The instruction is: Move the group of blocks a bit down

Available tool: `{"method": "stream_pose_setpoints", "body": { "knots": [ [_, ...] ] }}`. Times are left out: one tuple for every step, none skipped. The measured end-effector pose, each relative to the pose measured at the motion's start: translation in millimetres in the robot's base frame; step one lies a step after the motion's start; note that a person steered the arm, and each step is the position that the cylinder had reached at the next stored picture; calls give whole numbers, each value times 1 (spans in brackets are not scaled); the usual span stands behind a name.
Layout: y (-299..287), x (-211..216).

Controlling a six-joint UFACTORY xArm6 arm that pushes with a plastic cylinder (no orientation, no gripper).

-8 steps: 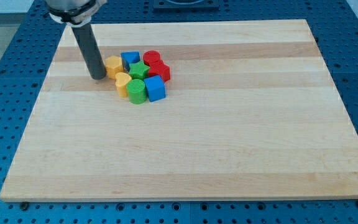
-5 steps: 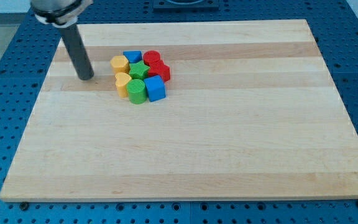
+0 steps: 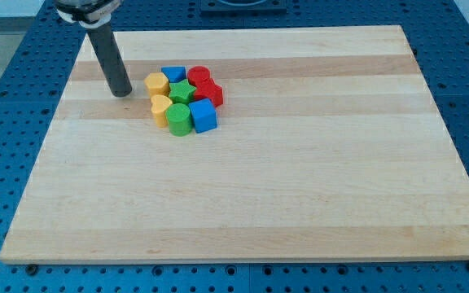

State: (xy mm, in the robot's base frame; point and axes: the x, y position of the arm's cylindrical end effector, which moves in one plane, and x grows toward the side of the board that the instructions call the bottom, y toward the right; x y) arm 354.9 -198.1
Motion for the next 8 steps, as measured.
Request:
{"method": "stream_pose_setpoints", "body": {
  "knots": [
    [9, 13],
    [-8, 8],
    [-21, -25],
    [-19, -56],
    [9, -72],
    [43, -74],
    [59, -63],
    [60, -39]
  ]
}}
